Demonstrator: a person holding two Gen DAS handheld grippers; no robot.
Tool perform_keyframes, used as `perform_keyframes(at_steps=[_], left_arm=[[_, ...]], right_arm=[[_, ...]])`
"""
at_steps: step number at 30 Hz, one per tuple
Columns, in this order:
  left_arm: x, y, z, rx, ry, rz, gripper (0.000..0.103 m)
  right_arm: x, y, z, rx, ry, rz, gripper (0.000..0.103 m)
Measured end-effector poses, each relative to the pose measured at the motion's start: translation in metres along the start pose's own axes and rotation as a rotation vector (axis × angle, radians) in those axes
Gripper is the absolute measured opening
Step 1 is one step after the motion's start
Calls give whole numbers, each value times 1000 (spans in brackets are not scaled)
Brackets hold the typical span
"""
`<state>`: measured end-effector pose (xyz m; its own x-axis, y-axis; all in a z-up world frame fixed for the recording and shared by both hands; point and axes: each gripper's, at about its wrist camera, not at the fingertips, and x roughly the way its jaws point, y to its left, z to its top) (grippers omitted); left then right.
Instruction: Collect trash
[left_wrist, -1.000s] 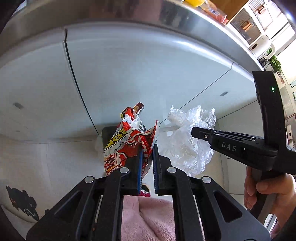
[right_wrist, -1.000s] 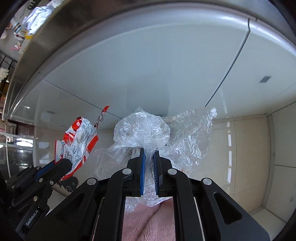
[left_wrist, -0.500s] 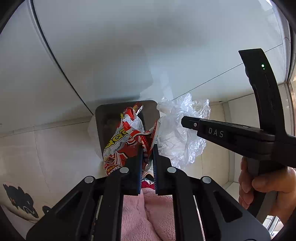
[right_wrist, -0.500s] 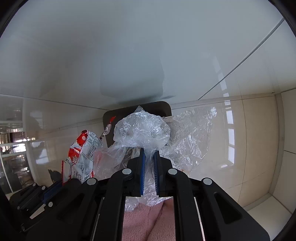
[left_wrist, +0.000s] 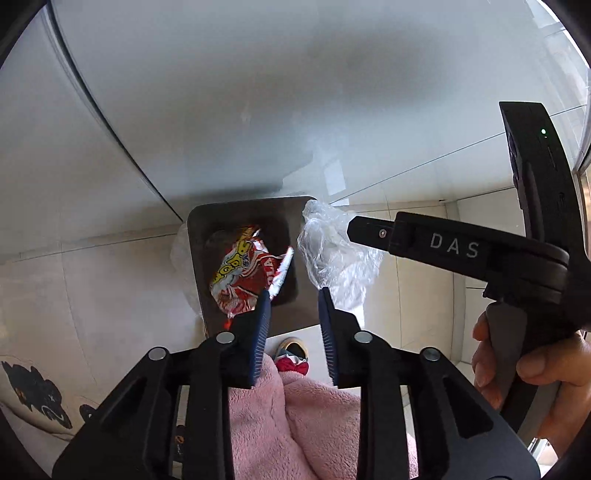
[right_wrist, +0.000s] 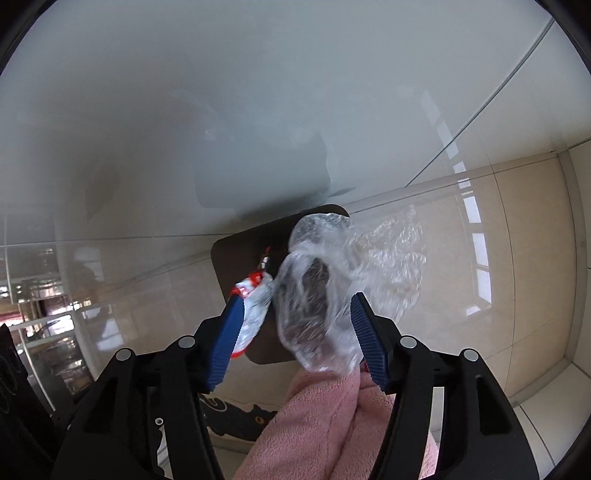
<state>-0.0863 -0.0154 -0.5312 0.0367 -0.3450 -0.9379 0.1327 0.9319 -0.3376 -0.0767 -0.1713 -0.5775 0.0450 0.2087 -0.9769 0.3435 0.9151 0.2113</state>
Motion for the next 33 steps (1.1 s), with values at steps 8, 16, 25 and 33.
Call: perform_keyframes(at_steps=[8,16,25,33], left_arm=[[-28,-13,-3,3,-46,18,48],[-44,-14,-3,13,-98,49,73],[-40,-1,1,-16,-111,111,95],[-44,-5,2,-45,-94,132,95]], right_arm=[[-18,-5,4,9,-9,42,61],[-29,-5,2,2,-22,54,61],[-34,-17,-3,24,-41,57,61],[-46,-31,-11,40,-65,25,61]])
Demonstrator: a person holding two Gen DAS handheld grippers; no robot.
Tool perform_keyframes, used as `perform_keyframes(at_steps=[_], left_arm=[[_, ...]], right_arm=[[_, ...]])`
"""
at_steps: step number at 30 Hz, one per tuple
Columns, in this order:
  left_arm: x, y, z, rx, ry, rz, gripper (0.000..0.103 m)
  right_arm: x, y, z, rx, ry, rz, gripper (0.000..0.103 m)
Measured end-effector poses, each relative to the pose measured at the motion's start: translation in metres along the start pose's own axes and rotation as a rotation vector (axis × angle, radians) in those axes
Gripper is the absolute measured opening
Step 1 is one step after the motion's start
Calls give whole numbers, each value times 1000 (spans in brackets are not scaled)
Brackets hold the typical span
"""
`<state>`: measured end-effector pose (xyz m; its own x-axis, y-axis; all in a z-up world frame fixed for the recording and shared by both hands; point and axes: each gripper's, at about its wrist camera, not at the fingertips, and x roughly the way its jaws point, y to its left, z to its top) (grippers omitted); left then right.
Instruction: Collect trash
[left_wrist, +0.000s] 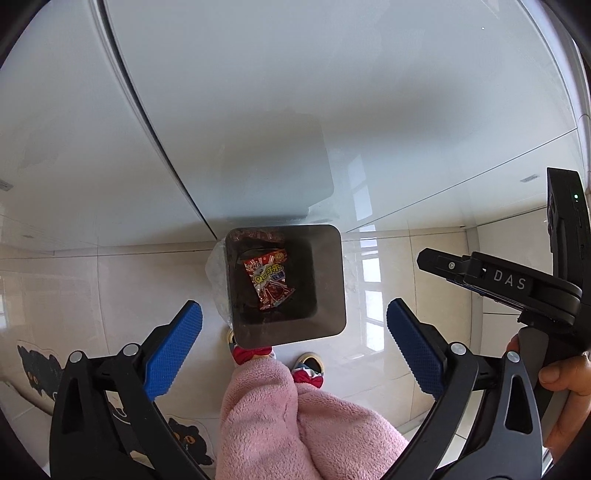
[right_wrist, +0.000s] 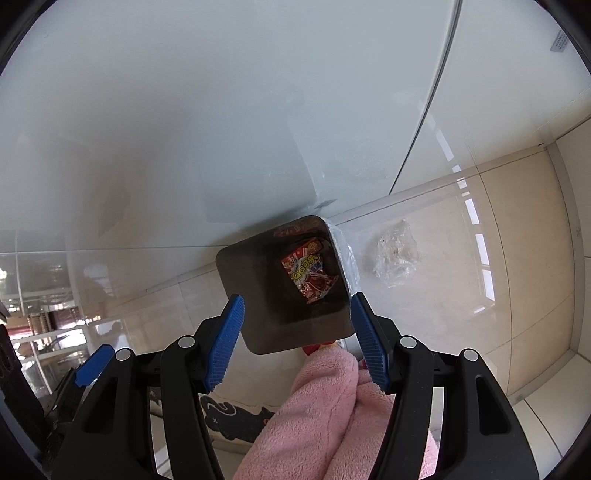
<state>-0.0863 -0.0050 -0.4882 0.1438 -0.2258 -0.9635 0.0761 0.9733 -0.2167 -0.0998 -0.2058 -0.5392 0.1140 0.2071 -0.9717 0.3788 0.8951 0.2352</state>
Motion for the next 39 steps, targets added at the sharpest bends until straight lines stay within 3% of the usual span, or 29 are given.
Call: perform_keyframes(at_steps=[13,20,29,39], left_arm=[[-3,-13,-3,24,-37,46,95],[26,-23,-5,44,-69,27,95],[101,-40,-8,171,-108,63,95],[198,-26,-16,216,-26,66,95]], right_arm=[[-14,-35,-3,44,-63,-51,62],[21,-81,-11,102,-46,-65,62],[127,-150,-13,126,-26,-132,62],[285,-210,-6,150,4,-199,62]])
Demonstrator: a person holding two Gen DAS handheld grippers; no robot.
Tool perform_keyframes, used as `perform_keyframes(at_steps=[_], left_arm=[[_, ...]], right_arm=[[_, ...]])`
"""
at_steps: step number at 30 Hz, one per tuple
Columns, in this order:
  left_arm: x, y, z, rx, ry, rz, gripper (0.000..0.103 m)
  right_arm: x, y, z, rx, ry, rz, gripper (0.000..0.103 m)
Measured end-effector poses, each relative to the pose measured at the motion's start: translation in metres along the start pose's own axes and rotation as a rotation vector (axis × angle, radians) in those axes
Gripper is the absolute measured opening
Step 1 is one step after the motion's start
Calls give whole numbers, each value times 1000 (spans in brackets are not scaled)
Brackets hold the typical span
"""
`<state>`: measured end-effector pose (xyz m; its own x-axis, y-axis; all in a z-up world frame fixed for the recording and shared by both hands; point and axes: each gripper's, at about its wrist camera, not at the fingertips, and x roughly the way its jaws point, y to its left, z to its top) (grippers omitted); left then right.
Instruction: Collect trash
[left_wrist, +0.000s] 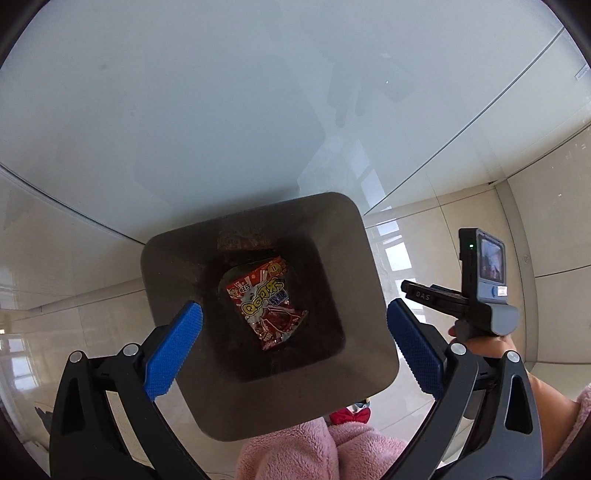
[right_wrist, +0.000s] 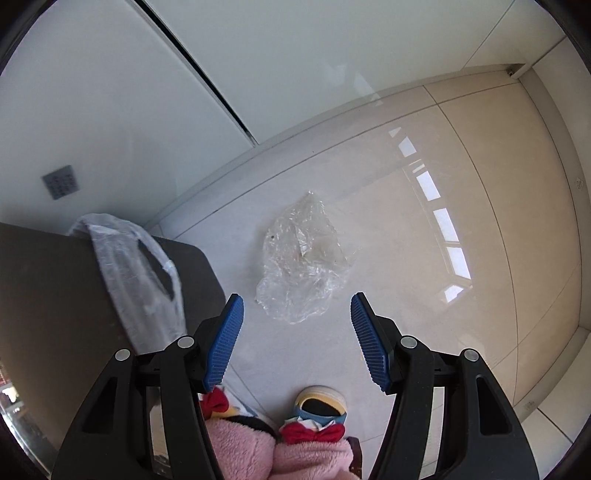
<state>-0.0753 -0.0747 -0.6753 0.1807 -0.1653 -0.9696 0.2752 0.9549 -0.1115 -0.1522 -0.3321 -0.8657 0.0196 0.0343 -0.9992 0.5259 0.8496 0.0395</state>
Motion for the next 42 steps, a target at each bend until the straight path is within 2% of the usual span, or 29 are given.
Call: perform_keyframes(at_steps=[5,7,9,12,15,17,18,19,20,21,23,26,28,35,39,42], left_arm=[[33,10,-6,-9,33,-13,95],[40,15,-7,-13,37,-16,95],[46,15,-7,-15,35,-18,95],[54,15,-9,-19,31,-24,95],[63,13,-10,-13,34,-21,95],[68,13,-11,-7,40,-14,95],[70,12,-11,-9,45,-12,95],[70,13,-10,-12,46,-13,95],[70,14,-10,-16,46,-13,95],[70,15,-9,-20,45,-11,95],[67,16,-8,-28,45,-1,95],[55,17,-5,-42,44,9,95],[40,15,-2,-44,35,21,95],[-25,19,4,-97,15,24,95],[-69,26,5,-127,-6,35,95],[-98,37,4,-163,-10,52,95]], right_arm=[[75,-4,7,-3,12,-27,62],[101,-8,8,17,33,-27,68],[125,-9,7,41,65,-26,70],[155,-8,0,47,105,-40,83],[178,-4,-9,36,128,-45,84],[186,2,-14,15,125,-48,75],[191,5,-15,0,135,-49,57],[193,8,-15,-15,147,-49,33],[197,11,-16,-32,157,-53,22],[200,13,-16,-44,166,-58,4],[200,15,-17,-56,166,-40,2],[170,19,-17,-87,123,-20,2],[134,16,-18,-92,86,-18,2],[-42,19,-25,-184,-86,54,2],[-139,34,-31,-241,-172,98,2],[-196,58,-39,-282,-204,161,2]])
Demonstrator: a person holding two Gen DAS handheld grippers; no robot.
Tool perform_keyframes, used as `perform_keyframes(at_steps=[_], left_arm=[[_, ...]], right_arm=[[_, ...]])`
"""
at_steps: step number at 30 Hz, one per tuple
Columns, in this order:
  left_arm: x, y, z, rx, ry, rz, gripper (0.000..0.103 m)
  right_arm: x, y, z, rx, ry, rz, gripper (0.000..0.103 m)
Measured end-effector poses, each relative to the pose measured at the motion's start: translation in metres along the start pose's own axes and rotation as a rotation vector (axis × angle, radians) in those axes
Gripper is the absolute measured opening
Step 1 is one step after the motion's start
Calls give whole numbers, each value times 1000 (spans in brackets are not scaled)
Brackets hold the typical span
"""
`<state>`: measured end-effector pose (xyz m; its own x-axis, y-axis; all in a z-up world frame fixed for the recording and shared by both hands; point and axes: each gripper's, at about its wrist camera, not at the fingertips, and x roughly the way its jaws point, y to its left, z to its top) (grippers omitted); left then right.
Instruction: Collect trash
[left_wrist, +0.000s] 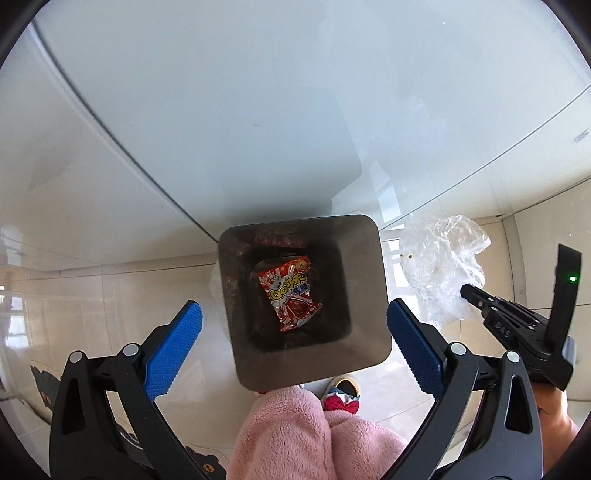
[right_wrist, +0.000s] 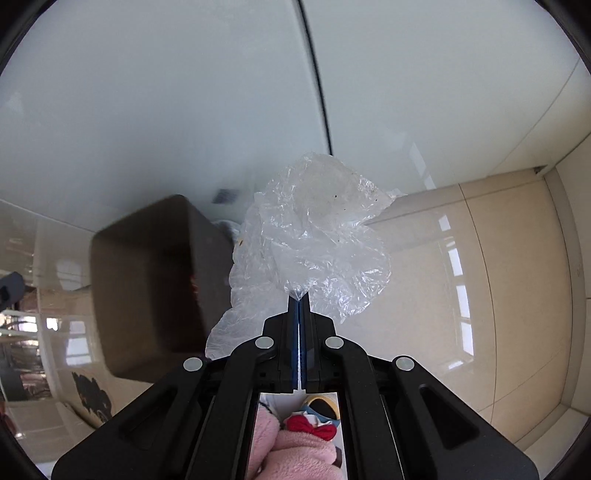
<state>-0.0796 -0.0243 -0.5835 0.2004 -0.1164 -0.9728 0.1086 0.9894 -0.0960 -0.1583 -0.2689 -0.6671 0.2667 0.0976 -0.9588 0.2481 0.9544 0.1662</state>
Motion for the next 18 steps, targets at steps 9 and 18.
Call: perform_keyframes(at_steps=[9,18], left_arm=[[-48,56,-10,-129,0,55,95],[-52,89,-17,-215,13,69,95]], right_arm=[[-17,108,14,-165,106,167,2],[42,147,7,-231,271,94,22]])
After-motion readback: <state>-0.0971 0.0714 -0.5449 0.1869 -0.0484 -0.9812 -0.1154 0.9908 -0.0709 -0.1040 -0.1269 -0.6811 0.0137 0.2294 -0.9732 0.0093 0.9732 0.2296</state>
